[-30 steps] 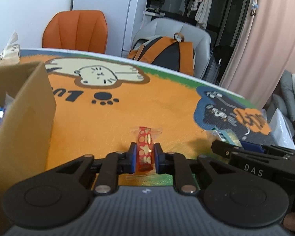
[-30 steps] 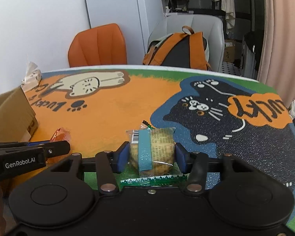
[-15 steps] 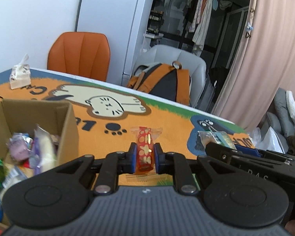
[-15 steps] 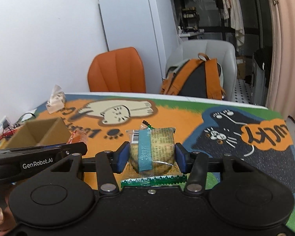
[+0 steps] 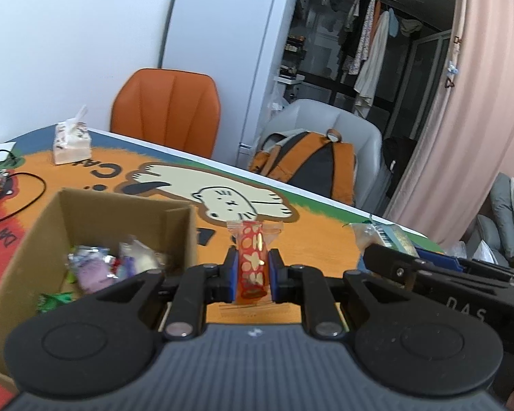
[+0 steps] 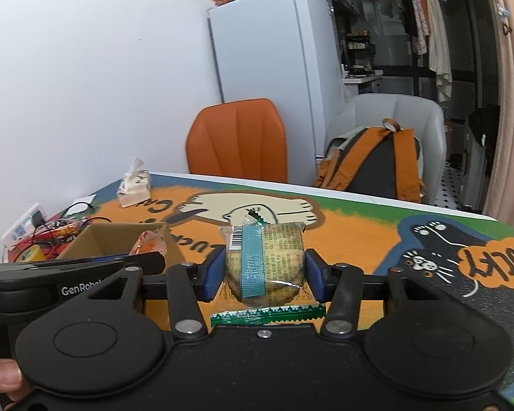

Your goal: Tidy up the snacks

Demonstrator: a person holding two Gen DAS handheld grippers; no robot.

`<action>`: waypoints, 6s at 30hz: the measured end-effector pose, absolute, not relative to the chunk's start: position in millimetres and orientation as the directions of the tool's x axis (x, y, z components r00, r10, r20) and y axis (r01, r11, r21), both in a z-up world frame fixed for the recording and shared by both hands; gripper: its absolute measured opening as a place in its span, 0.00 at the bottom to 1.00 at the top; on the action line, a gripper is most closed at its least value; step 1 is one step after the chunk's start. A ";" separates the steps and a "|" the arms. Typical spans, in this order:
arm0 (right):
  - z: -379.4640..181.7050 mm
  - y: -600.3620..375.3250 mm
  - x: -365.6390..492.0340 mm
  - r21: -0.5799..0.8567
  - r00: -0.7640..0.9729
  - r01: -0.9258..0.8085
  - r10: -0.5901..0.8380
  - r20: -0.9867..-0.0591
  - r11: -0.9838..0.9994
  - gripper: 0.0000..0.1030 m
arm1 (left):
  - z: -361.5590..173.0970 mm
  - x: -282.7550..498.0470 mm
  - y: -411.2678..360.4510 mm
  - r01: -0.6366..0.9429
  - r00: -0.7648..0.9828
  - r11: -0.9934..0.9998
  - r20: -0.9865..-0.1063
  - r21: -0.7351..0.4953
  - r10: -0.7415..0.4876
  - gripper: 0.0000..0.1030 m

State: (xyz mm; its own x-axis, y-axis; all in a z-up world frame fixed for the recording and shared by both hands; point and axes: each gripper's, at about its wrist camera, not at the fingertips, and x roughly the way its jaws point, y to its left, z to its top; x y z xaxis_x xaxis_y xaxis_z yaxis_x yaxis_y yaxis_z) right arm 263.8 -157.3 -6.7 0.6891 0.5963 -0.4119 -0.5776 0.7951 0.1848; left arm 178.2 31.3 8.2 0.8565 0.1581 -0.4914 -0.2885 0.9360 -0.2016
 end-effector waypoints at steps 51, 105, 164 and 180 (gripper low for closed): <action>17.6 -34.2 215.3 0.176 0.525 -0.754 0.742 -0.418 0.633 0.49 | 8.3 108.1 146.8 -0.495 0.804 0.829 -0.498 -0.261 0.324 0.33; 31.0 -188.2 123.7 0.210 0.714 -0.548 0.584 -0.386 0.810 1.00 | 37.0 20.8 70.4 -0.252 0.868 0.943 -0.481 -0.217 0.121 1.00; 24.3 -216.1 65.9 0.173 0.731 -0.511 0.532 -0.428 0.842 1.00 | 32.5 -23.5 44.5 -0.151 0.861 0.983 -0.503 -0.106 0.078 1.00; 24.0 -215.6 65.8 0.170 0.729 -0.513 0.531 -0.431 0.842 1.00 | 34.4 -24.7 45.1 -0.155 0.862 0.982 -0.501 -0.109 0.080 1.00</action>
State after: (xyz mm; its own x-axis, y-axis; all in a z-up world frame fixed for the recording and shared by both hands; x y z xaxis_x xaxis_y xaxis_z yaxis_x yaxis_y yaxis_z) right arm 65.8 -215.6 24.0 0.7290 0.5314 -0.4314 -0.5126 0.8415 0.1704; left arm -24.7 45.1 34.4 0.8617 0.0804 -0.5009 -0.1548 0.9819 -0.1087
